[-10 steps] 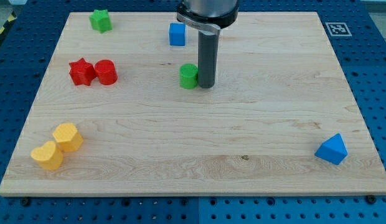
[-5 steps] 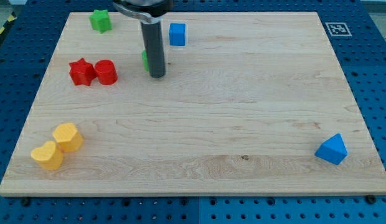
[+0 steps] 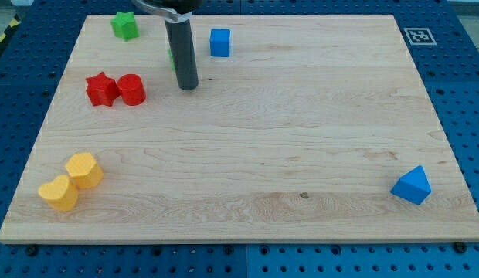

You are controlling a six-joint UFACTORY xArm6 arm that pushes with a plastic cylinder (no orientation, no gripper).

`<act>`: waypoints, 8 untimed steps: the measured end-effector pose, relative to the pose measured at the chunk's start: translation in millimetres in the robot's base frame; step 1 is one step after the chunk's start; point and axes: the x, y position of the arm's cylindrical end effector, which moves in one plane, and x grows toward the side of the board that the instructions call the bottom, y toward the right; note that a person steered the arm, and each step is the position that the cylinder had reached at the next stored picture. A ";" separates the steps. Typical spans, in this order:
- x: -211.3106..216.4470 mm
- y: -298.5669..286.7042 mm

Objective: Push the green circle towards the green star

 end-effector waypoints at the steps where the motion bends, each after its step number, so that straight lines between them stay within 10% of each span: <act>1: -22.7 -9.2; 8: -97.9 -36.3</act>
